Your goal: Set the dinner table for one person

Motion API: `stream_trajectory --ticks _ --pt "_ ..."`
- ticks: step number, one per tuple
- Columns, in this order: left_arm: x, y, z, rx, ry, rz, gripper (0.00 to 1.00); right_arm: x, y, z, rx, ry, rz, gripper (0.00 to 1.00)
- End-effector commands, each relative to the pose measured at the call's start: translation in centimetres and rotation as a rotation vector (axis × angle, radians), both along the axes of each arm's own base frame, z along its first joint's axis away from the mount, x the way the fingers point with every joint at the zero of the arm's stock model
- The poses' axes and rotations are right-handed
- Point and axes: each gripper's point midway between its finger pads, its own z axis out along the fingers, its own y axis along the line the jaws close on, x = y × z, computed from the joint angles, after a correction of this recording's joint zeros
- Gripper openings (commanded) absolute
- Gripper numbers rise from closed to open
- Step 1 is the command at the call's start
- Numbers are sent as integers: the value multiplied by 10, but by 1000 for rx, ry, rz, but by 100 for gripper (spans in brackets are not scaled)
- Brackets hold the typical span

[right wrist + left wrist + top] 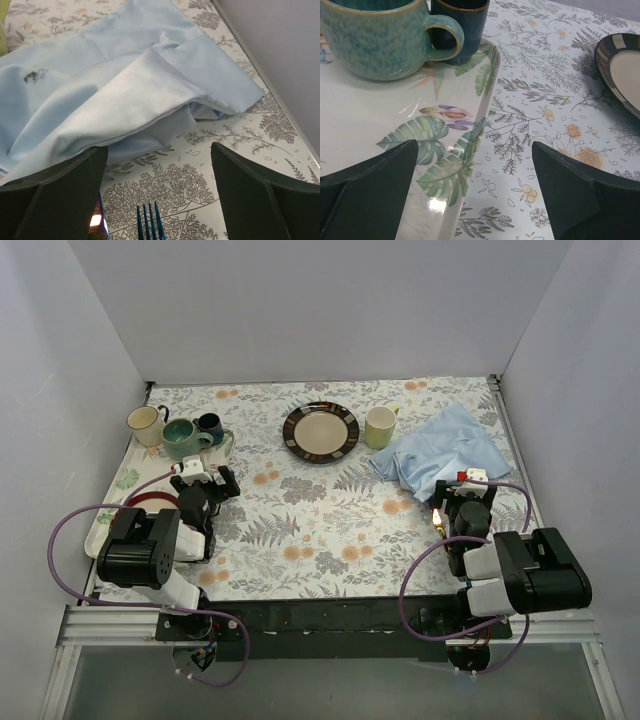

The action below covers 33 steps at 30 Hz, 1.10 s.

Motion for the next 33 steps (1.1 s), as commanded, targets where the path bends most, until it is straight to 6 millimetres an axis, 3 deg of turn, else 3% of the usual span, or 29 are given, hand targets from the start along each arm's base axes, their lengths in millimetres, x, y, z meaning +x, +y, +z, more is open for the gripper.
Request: stream_trajectory --ticks 1,2,4,7,11,12,13,14,15,16,17,18,19,21,26,29,33 --pt "4 0 12 -3 -32 -3 98 -7 -3 39 -13 -141 -38 91" --pt "3 0 11 -3 -30 -4 98 -9 -6 60 17 -203 -61 93" --pt "4 0 12 -3 -32 -4 98 -8 -7 63 79 -165 -90 95" --pt "10 -8 19 31 -33 -62 98 -2 11 75 148 -73 -18 96" --pt "41 -32 40 72 79 -206 98 -7 10 67 218 105 -86 99" --pt "39 -35 29 80 165 -232 98 -12 9 63 216 186 -102 99" --pt "54 -39 52 91 146 -259 98 -14 15 59 231 226 -84 98" --pt "53 -51 52 94 180 -340 98 -15 21 53 252 274 -65 98" --pt "44 -56 40 105 283 -388 98 -21 26 48 260 343 -47 99" --pt "49 -62 55 110 283 -426 98 -24 38 44 291 382 3 98" --pt "34 -71 51 90 362 -496 98 -26 43 40 320 412 17 98" --pt "29 -74 54 109 386 -527 98 -28 49 36 338 427 43 98" --pt "31 -76 69 116 378 -545 98 -28 59 35 364 434 92 98" --pt "14 -76 69 118 454 -571 98 -27 66 33 394 441 115 99" --pt "-8 -71 89 140 536 -584 98 -36 66 11 446 520 56 98" --pt "-19 -79 99 119 536 -632 98 -23 80 11 474 440 152 95" --pt "-23 -84 106 86 528 -645 98 -2 76 13 463 426 109 83"
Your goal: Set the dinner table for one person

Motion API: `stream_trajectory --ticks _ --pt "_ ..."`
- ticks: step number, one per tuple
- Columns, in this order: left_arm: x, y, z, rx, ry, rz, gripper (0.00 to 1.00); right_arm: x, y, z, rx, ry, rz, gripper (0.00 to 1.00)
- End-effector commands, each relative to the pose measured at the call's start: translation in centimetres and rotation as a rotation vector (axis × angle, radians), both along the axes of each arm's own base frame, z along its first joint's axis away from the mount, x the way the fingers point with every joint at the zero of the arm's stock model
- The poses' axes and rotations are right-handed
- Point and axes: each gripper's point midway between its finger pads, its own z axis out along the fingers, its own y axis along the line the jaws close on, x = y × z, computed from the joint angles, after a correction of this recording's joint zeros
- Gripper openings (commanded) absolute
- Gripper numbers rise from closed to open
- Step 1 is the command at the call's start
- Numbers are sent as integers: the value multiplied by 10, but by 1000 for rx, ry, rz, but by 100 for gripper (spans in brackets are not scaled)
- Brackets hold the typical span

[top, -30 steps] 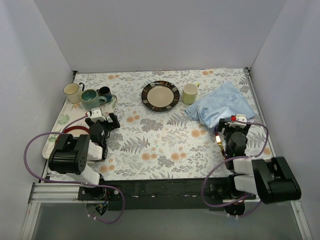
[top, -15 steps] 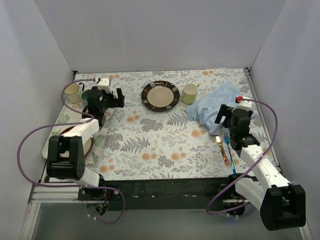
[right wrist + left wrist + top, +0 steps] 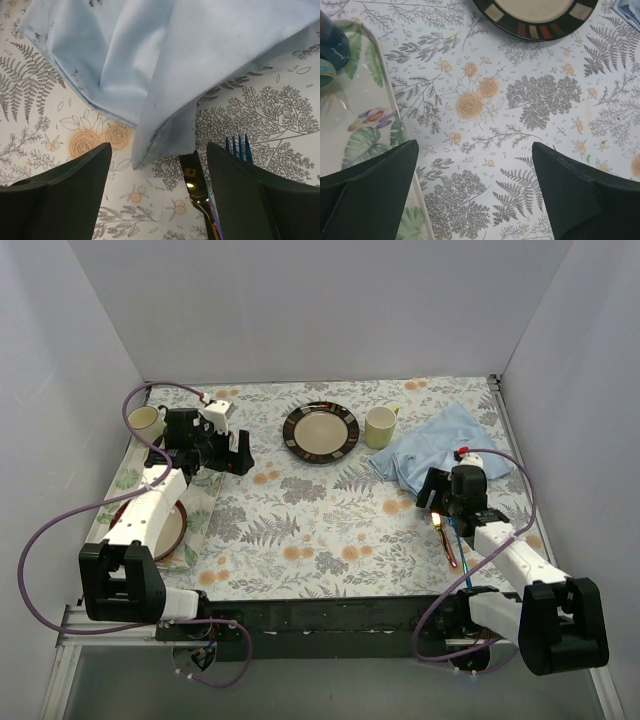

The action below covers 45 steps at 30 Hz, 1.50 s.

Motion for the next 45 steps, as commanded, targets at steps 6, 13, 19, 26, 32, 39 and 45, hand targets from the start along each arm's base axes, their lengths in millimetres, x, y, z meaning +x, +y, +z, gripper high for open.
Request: stream_trajectory --ticks 6,13,19,26,32,39,45 --pt "-20 -5 27 -21 6 -29 98 55 0 14 -34 -31 -14 50" --pt "-35 -19 55 -66 8 -122 98 65 8 81 -91 -154 68 1" --pt "-49 -33 82 -126 4 -204 98 45 66 196 -194 -403 282 1" --pt "-59 -42 129 -149 -71 -281 98 -18 179 278 22 -619 639 1" --pt "-45 -32 147 -110 -135 -214 98 -72 293 274 174 -636 958 1" --pt "-58 -32 143 -95 -128 -247 98 -94 372 238 295 -529 1155 1" --pt "-65 -32 109 -89 -64 -256 98 -81 410 184 270 -381 1190 1"
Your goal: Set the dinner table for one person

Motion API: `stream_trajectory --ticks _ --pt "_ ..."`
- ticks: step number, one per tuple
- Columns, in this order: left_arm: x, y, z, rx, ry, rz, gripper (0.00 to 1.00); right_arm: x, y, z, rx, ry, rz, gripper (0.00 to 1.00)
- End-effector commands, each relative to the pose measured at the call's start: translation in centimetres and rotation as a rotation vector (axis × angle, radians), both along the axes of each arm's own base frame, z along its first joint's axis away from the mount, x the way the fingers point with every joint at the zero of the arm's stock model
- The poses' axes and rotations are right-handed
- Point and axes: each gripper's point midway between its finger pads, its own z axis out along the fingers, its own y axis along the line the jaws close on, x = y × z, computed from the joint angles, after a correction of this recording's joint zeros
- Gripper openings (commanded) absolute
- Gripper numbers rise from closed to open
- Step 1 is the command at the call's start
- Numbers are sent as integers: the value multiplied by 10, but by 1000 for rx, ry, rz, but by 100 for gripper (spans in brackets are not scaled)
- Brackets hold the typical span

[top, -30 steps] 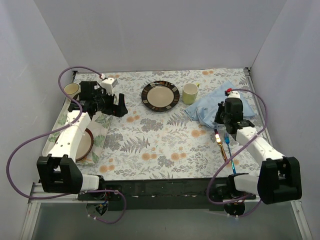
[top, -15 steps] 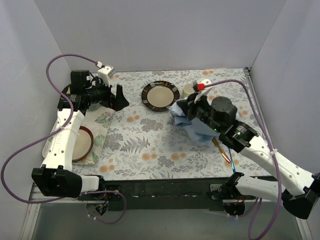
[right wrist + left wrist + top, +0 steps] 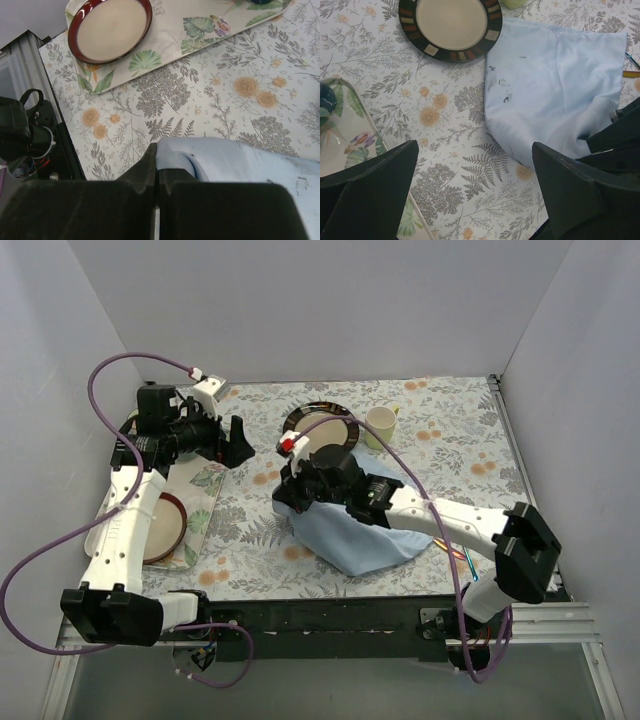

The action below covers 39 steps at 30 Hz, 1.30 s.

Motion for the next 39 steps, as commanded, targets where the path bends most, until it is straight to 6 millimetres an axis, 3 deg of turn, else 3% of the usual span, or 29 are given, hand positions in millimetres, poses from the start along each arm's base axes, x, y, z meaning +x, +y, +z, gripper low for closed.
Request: stream_trajectory --ticks 1,2,3,4,5,6,7,9,14,17,18,19,20,21,22,23,24,26,28,29,32,35,39 --pt "-10 1 -18 15 18 -14 98 6 40 27 98 14 64 1" --pt "-10 2 -24 19 29 -10 98 4 44 26 78 31 82 1" --pt "-11 3 -33 24 44 -7 98 1 51 7 30 57 111 8" --pt "-8 3 -36 26 38 -4 98 -1 53 1 -3 66 128 35" --pt "-7 4 -39 28 41 2 98 -3 58 4 -27 63 143 46" --pt "-8 4 -45 31 50 3 98 -6 52 -18 -121 76 147 54" --pt "-5 4 -45 30 38 5 98 -9 50 -24 -153 73 153 66" --pt "-2 6 -50 31 46 20 98 -19 39 -31 -211 62 172 79" --pt "-2 5 -67 24 86 21 98 -34 -4 -27 -243 44 151 86" --pt "-6 3 -72 14 110 9 98 -32 -46 -22 -292 30 66 89" --pt "-9 -1 -72 -1 116 -11 98 -25 -65 -14 -296 30 -21 90" --pt "-14 -4 -73 -13 134 -28 98 -19 -89 -27 -357 63 -101 90" --pt "-19 -8 -73 -33 149 -52 97 1 -117 -34 -380 103 -218 90" --pt "-25 -13 -73 -54 162 -78 96 10 -139 -28 -341 154 -334 89" --pt "-34 -20 -69 -93 177 -119 95 12 -166 -51 -372 227 -409 88" --pt "-39 -24 -71 -108 190 -135 95 34 -201 -58 -343 289 -546 88" --pt "-42 -26 -72 -113 190 -145 95 37 -218 -48 -256 318 -616 88" --pt "-45 -28 -73 -104 182 -150 96 53 -266 -70 -193 342 -792 87" --pt "-47 -28 -78 -88 186 -145 96 59 -302 -69 -133 308 -948 88" --pt "-49 -30 -81 -73 189 -147 96 61 -326 -81 -137 321 -1034 88" --pt "-59 -40 -90 -47 202 -181 97 74 -363 -90 -71 322 -1184 88" --pt "-67 -53 -99 7 198 -208 98 79 -378 -112 -34 401 -1226 87" --pt "-75 -62 -105 45 185 -239 98 84 -382 -142 -52 483 -1239 83"
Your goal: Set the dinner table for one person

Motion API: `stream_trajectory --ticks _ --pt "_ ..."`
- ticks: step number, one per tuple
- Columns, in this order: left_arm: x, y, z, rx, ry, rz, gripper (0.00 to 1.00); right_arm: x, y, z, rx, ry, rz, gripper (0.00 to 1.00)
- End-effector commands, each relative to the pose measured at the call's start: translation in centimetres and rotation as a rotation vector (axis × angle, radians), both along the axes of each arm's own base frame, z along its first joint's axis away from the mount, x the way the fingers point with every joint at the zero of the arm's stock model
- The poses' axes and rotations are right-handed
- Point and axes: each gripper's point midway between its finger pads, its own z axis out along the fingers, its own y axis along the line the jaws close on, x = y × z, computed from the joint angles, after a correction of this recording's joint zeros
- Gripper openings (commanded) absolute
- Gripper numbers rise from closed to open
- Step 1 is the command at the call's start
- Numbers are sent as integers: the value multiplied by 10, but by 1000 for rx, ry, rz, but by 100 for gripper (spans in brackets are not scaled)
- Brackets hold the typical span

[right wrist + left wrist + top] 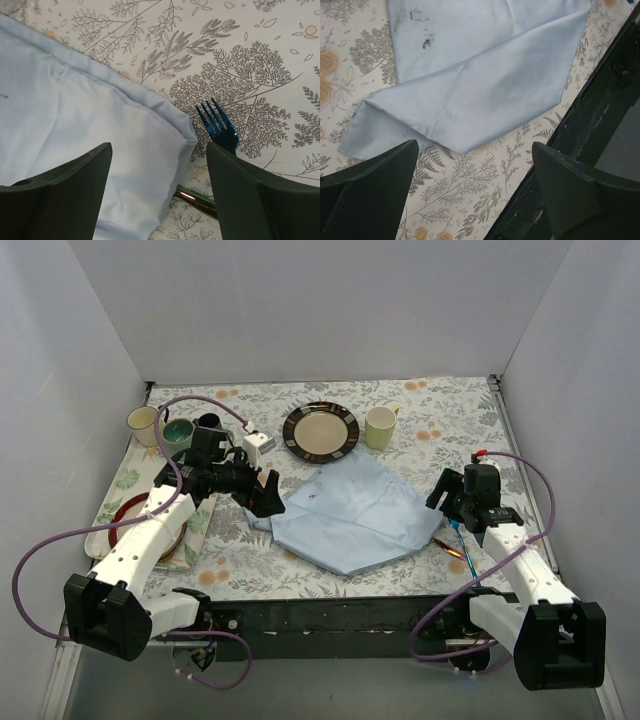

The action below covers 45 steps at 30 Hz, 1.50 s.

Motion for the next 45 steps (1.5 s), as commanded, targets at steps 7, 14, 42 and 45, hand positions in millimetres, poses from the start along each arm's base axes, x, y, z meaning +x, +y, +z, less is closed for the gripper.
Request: stream_trajectory --ticks 7,14,42,45 --pt "-16 -8 -2 75 -63 -43 98 12 8 -24 97 19 -8 70" --pt "-25 -17 6 58 -69 -97 98 14 13 -22 93 1 51 2" --pt "19 -39 199 -160 -455 -17 98 -1 258 515 522 -1125 517 1" --pt "23 -33 197 -132 -467 22 98 25 270 517 523 -1121 442 1"
